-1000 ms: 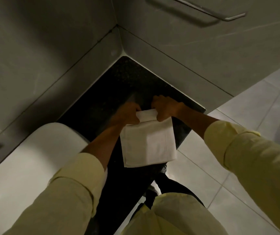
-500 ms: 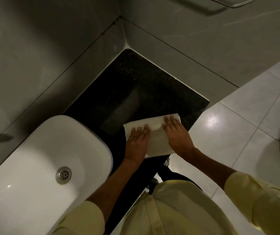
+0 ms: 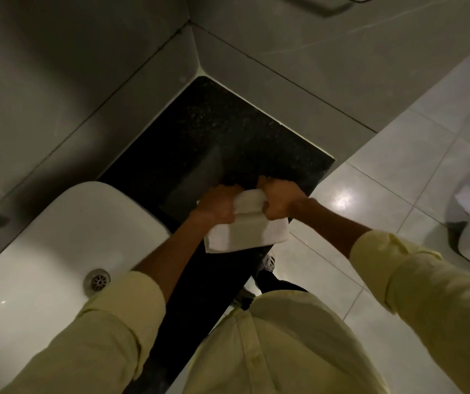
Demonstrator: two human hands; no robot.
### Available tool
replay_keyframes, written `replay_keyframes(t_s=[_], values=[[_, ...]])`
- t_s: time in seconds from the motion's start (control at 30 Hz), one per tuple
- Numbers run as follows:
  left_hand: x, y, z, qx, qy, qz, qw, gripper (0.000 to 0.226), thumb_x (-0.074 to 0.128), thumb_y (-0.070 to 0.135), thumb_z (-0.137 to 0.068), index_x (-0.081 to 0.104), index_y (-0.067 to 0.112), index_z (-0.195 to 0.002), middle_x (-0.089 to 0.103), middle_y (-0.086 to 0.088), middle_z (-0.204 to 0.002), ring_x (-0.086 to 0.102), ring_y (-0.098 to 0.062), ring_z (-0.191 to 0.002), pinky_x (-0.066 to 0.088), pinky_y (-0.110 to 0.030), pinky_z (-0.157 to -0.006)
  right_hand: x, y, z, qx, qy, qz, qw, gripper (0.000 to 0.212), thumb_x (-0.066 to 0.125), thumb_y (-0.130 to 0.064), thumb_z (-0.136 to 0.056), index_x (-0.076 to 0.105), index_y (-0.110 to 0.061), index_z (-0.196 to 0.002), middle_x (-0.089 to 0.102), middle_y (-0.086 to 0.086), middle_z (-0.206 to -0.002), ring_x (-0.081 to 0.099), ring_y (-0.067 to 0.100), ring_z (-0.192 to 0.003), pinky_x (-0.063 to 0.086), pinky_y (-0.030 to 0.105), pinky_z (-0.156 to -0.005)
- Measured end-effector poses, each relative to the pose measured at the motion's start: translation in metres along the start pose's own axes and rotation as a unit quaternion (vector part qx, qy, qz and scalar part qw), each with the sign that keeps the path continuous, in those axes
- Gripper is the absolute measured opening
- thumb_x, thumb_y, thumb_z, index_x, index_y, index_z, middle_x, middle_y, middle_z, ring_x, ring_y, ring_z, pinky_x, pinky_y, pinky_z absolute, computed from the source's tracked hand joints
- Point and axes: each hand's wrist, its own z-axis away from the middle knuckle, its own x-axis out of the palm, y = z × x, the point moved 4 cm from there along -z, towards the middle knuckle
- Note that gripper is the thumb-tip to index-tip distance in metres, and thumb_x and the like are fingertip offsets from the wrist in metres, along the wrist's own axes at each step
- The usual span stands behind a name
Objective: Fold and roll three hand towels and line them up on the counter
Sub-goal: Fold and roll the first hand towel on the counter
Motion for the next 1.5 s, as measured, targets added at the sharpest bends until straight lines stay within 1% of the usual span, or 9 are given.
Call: replay_keyframes(t_s=[0.13, 0.33, 0.43, 0.53, 0.73, 0.87, 1.1, 1.27, 1.5], values=[[0.056, 0.002, 0.027, 0.028, 0.152, -0.18, 0.971, 0.083, 0.066, 0.017, -0.078, 0.026, 0.019, -0.151, 0.033, -0.007, -0.157, 0.029, -0.043, -0.142, 0.022, -0.061, -0.115, 0.046, -0.007, 0.036, -0.014, 0.144, 0.076, 0.987, 0.069, 0.071, -0.023, -0.079, 0.044, -0.008, -0.141, 0.045, 0.018, -0.149, 0.035, 0.04, -0.142, 0.028, 0.048, -0.117], [0.131, 0.009, 0.08, 0.067, 0.213, -0.194, 0.955, 0.084, 0.054, 0.017, -0.085, 0.007, 0.014, -0.156, 0.003, -0.008, -0.164, 0.004, -0.037, -0.15, 0.01, -0.061, -0.118, 0.108, -0.003, 0.102, -0.092, 0.224, 0.095, 0.966, 0.058, 0.054, -0.008, -0.086, 0.044, -0.004, -0.142, 0.035, 0.018, -0.156, 0.027, 0.038, -0.146, 0.028, 0.056, -0.117], [0.131, 0.016, 0.094, 0.103, 0.248, -0.184, 0.946, 0.063, 0.039, 0.013, -0.086, 0.035, 0.013, -0.149, 0.035, -0.009, -0.156, 0.033, -0.036, -0.143, 0.028, -0.058, -0.115, 0.094, 0.0, 0.11, -0.088, 0.258, 0.023, 0.962, 0.052, 0.062, 0.002, -0.08, 0.059, -0.01, -0.131, 0.058, 0.013, -0.139, 0.052, 0.036, -0.13, 0.042, 0.053, -0.108], [0.08, 0.024, 0.086, 0.074, 0.306, -0.079, 0.946, 0.048, 0.045, 0.011, -0.083, 0.065, 0.024, -0.124, 0.071, -0.002, -0.118, 0.068, -0.025, -0.106, 0.053, -0.04, -0.097, 0.056, 0.003, 0.086, -0.012, 0.172, -0.056, 0.983, 0.062, 0.078, -0.009, -0.076, 0.056, -0.022, -0.133, 0.06, 0.004, -0.127, 0.053, 0.025, -0.113, 0.047, 0.043, -0.097], [0.014, -0.002, 0.025, -0.015, -0.034, 0.074, 0.997, 0.084, 0.089, 0.026, -0.058, 0.054, 0.02, -0.135, 0.059, -0.005, -0.133, 0.057, -0.026, -0.118, 0.05, -0.044, -0.099, 0.04, 0.018, 0.036, -0.013, -0.056, -0.078, 0.995, 0.057, 0.078, -0.02, -0.077, 0.052, -0.029, -0.127, 0.048, 0.004, -0.132, 0.048, 0.027, -0.121, 0.048, 0.041, -0.1], [0.029, -0.003, 0.019, -0.011, -0.162, 0.028, 0.986, 0.083, 0.089, 0.044, -0.052, 0.058, 0.022, -0.125, 0.06, -0.001, -0.125, 0.06, -0.021, -0.106, 0.054, -0.038, -0.09, 0.047, 0.02, 0.042, -0.061, -0.054, -0.083, 0.993, 0.069, 0.085, -0.029, -0.066, 0.046, -0.033, -0.123, 0.053, 0.001, -0.13, 0.052, 0.023, -0.119, 0.051, 0.041, -0.098], [0.054, -0.003, 0.026, 0.079, -0.077, -0.057, 0.992, 0.07, 0.082, 0.036, -0.065, 0.05, 0.021, -0.125, 0.053, -0.007, -0.123, 0.055, -0.027, -0.109, 0.052, -0.04, -0.087, 0.06, 0.02, 0.056, -0.152, 0.04, -0.023, 0.987, 0.075, 0.08, -0.05, -0.058, 0.05, -0.036, -0.125, 0.05, -0.007, -0.122, 0.046, 0.011, -0.107, 0.044, 0.029, -0.09], [0.011, -0.02, 0.006, 0.114, 0.033, -0.147, 0.982, 0.078, 0.077, 0.021, -0.066, 0.041, 0.027, -0.136, 0.057, -0.003, -0.126, 0.057, -0.026, -0.11, 0.047, -0.041, -0.094, 0.061, 0.013, 0.032, -0.109, 0.072, -0.124, 0.984, 0.077, 0.078, -0.041, -0.071, 0.036, -0.034, -0.135, 0.05, -0.002, -0.135, 0.052, 0.015, -0.117, 0.05, 0.041, -0.098], [-0.049, -0.086, -0.019, 0.191, 0.125, -0.196, 0.954, 0.07, 0.081, 0.025, -0.064, 0.057, 0.024, -0.13, 0.062, -0.005, -0.128, 0.058, -0.029, -0.116, 0.038, -0.053, -0.104, 0.053, -0.043, -0.019, -0.268, 0.111, -0.08, 0.954, 0.079, 0.052, -0.04, -0.094, 0.004, -0.031, -0.157, 0.004, 0.001, -0.166, 0.035, 0.026, -0.139, 0.033, 0.045, -0.114]])
